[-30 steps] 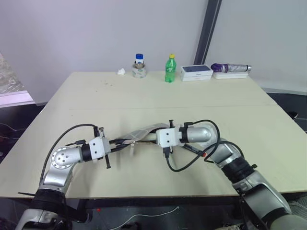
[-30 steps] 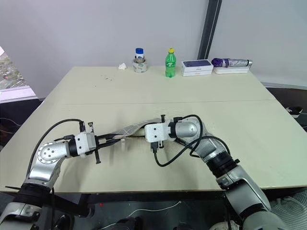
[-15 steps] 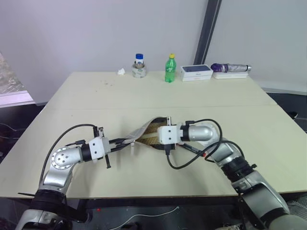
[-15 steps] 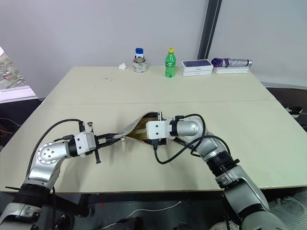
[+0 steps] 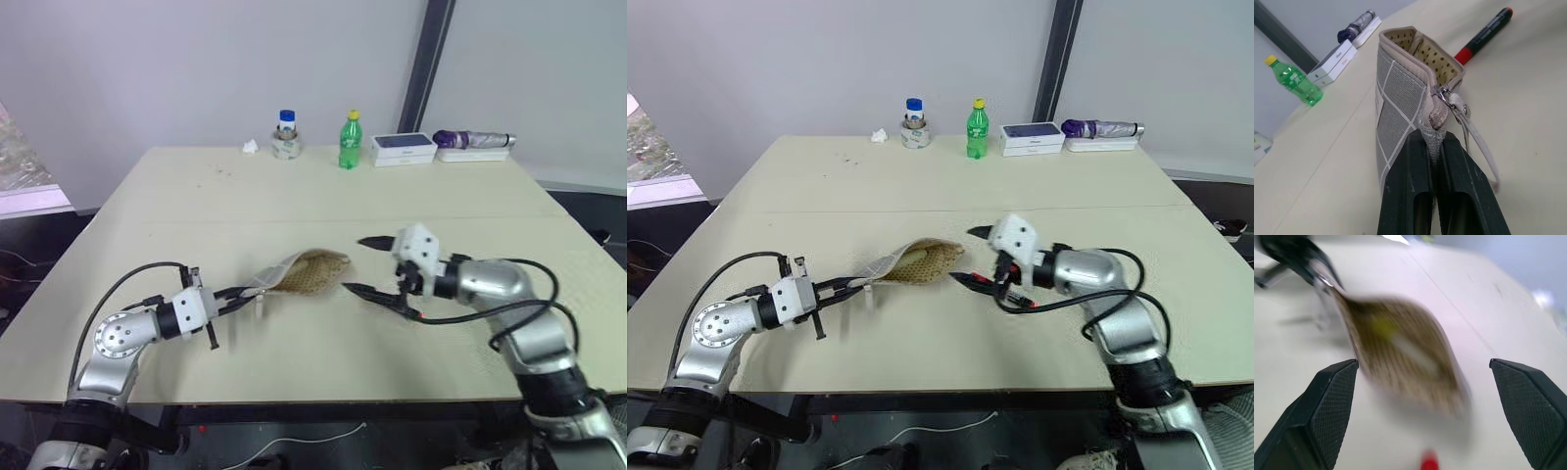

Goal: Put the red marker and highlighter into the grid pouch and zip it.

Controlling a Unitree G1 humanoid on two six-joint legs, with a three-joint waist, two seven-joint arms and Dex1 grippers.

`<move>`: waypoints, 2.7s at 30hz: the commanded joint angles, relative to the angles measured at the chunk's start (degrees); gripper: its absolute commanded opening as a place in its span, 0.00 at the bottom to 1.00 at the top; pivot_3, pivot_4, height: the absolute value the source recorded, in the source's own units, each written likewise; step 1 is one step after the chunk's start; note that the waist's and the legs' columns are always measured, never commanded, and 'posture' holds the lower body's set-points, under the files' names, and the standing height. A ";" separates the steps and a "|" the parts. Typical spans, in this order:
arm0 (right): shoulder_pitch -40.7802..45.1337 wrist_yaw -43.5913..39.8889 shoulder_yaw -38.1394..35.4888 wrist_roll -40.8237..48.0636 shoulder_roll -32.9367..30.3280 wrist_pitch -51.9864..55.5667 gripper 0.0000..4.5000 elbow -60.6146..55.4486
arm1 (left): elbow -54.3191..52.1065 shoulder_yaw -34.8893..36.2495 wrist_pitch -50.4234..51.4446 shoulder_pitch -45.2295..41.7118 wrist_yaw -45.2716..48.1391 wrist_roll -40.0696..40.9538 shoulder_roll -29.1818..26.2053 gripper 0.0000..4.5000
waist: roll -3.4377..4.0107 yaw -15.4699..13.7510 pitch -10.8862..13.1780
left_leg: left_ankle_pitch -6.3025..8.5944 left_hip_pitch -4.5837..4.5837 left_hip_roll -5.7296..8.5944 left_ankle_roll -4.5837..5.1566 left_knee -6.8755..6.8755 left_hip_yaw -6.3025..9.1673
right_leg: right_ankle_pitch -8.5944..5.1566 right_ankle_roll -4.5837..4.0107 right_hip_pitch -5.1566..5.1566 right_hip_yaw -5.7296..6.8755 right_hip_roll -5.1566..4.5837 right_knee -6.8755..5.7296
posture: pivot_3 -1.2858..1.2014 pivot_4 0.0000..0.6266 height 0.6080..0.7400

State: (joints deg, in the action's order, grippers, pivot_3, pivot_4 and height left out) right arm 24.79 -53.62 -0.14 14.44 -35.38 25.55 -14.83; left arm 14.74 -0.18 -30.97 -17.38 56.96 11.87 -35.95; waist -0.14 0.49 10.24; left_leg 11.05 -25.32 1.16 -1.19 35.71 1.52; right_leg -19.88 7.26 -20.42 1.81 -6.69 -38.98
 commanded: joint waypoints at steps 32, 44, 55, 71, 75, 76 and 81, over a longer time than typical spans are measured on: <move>-4.67 -4.36 -6.47 8.43 -7.92 1.55 0.08 4.15 | -0.81 -0.87 -2.13 -1.11 -2.05 -1.52 1.04 0.00 | -0.03 0.15 0.01 | 0.02 0.00 0.00 0.03 0.03 -0.03 | 0.00 0.00 0.02 -0.02 0.00 0.02 | 0.52 0.24 1.00; 1.71 -1.09 4.32 -3.17 -6.90 -5.70 0.08 9.66 | -2.27 -3.41 -3.92 -2.34 -0.39 -4.03 -0.02 0.00 | -0.03 0.07 0.02 | 0.02 -0.01 0.02 0.03 0.07 -0.03 | 0.00 0.01 0.01 -0.02 0.00 0.01 | 0.52 0.24 1.00; 14.59 -1.98 17.92 -19.04 -4.34 -22.66 0.08 17.81 | -2.42 -4.82 -3.55 -4.72 0.44 -4.06 0.46 0.00 | -0.02 0.30 0.02 | 0.02 -0.01 0.05 0.03 0.05 -0.04 | 0.00 0.01 -0.04 -0.03 0.02 0.01 | 0.52 0.24 1.00; 19.24 5.90 22.15 -28.71 4.89 -42.34 0.42 30.05 | -2.45 -5.08 -3.80 -4.31 -0.95 -4.73 0.66 0.00 | -0.03 0.22 0.03 | -0.01 -0.03 0.08 -0.01 0.10 -0.06 | 0.00 0.01 -0.04 -0.03 0.03 -0.01 | 0.52 0.24 1.00; 17.69 3.36 18.81 -24.15 4.08 -37.97 0.86 25.25 | -2.49 -4.98 -3.72 -3.79 -1.31 -4.87 0.53 0.00 | -0.03 0.29 0.03 | -0.01 -0.03 0.06 -0.01 0.10 -0.05 | 0.00 0.01 -0.06 -0.03 0.07 -0.04 | 0.52 0.24 1.00; 17.38 2.74 17.87 -23.08 3.68 -36.90 0.86 23.87 | -2.45 -5.03 -3.73 -3.67 -1.45 -4.95 0.54 0.00 | -0.03 0.27 0.03 | -0.01 -0.03 0.06 -0.01 0.10 -0.05 | 0.00 0.01 -0.05 -0.04 0.07 -0.04 | 0.52 0.24 1.00; 14.91 1.52 10.90 -13.99 3.18 -28.51 0.86 17.17 | -1.26 -5.87 -3.88 -3.34 -2.13 -6.11 1.08 0.00 | -0.03 0.14 0.03 | 0.00 -0.03 0.02 0.00 0.11 -0.04 | 0.00 0.01 -0.02 -0.03 0.05 -0.04 | 0.52 0.24 1.00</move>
State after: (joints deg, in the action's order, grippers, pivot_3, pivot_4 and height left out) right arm 39.66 -51.76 14.23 -3.65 -31.89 -5.69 6.16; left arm 13.91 -5.96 -34.17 -20.73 55.53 6.15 -34.88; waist -0.17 0.62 10.27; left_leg 11.05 -25.35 1.18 -1.19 35.82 1.49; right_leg -19.88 7.27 -20.44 1.78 -6.64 -39.02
